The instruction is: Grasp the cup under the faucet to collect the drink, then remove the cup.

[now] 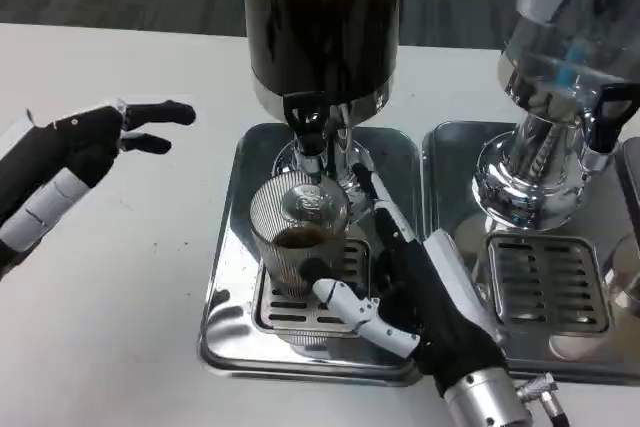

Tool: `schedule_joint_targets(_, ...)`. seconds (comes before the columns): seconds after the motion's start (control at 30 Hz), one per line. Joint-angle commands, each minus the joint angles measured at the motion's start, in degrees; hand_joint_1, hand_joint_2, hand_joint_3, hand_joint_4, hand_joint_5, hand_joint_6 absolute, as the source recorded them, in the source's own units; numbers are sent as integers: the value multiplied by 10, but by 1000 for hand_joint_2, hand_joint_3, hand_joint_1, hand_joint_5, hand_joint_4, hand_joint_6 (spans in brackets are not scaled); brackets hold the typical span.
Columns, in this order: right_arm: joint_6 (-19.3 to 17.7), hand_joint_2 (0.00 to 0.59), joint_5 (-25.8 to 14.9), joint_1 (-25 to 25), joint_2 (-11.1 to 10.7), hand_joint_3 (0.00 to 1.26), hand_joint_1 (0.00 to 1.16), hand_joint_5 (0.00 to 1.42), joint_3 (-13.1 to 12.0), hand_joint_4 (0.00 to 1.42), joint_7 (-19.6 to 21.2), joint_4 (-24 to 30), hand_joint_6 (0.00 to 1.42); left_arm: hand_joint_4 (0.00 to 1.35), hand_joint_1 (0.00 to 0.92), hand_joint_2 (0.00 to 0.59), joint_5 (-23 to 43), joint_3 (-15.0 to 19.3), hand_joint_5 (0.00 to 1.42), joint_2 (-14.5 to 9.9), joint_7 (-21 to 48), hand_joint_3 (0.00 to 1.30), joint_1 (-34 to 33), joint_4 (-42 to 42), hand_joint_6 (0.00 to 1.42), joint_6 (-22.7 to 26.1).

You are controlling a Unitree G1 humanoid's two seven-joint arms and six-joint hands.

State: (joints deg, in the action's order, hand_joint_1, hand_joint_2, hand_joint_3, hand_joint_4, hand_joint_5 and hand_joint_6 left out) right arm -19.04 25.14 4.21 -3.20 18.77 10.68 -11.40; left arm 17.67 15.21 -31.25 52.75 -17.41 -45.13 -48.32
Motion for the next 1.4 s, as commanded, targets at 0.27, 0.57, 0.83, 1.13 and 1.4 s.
schedule_joint_targets(0.27, -11, 234, -29, -29, 0, 0, 405, 0, -18, 0, -6, -29, 0, 241, 0, 112, -1, 4, 156, -10, -11, 371, 25, -3, 306, -12)
schedule_joint_targets(0.57, 2, 231, -20, -53, -4, 0, 401, 0, -18, 0, -11, -41, 0, 242, 0, 118, -19, -2, 156, -12, -19, 375, 34, -28, 306, -20)
schedule_joint_targets(0.83, -5, 207, -46, -72, -2, 0, 306, 0, -17, 0, -48, -64, 0, 254, 0, 117, -29, -4, 156, -13, -25, 383, 47, -42, 307, -24)
schedule_joint_targets(1.13, -3, 195, -42, -87, -5, 0, 237, 0, -7, 0, -74, -81, 0, 263, 0, 108, -30, -2, 163, -18, -26, 401, 48, -47, 312, -22)
schedule_joint_targets(1.4, -5, 193, -35, -96, -12, 0, 306, 0, 0, 0, -79, -88, 0, 278, 0, 112, -31, -4, 167, -19, -28, 418, 48, -48, 312, -18)
